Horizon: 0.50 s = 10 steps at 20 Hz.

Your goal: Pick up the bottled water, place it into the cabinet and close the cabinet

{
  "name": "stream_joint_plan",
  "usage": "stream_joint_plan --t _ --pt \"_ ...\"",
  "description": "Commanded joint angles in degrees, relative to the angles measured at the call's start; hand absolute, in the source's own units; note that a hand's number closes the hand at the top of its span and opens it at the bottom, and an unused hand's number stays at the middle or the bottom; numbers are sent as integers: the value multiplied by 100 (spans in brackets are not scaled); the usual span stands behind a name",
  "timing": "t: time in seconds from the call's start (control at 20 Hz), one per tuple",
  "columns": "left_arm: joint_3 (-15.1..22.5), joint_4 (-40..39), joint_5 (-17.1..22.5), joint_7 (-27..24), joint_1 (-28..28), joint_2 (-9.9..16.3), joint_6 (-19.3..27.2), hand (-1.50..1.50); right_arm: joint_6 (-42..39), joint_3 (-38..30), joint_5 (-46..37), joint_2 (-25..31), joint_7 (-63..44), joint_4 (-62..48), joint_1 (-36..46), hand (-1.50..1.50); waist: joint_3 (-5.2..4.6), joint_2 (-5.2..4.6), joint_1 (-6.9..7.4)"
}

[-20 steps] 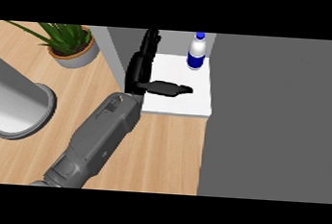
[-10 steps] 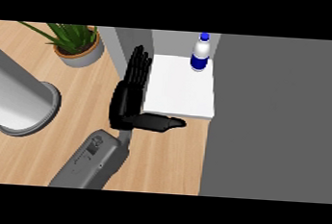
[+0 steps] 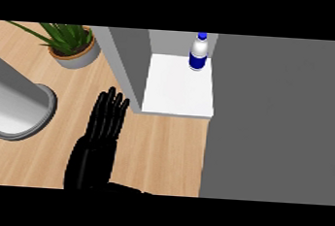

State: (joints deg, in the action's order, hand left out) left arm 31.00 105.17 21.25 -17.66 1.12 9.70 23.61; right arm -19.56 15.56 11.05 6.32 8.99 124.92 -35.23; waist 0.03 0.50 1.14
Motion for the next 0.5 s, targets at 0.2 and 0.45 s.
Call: stream_joint_plan --t 0.2,0.45 --pt "-17 1563 119 -320 -1635 762 -198 -150 -642 632 -594 731 -324 507 -165 150 -9 -11 -29" --pt "-131 2465 35 -547 -2538 1249 -220 -150 -743 1308 -875 757 -529 630 -97 150 -8 -9 -2"
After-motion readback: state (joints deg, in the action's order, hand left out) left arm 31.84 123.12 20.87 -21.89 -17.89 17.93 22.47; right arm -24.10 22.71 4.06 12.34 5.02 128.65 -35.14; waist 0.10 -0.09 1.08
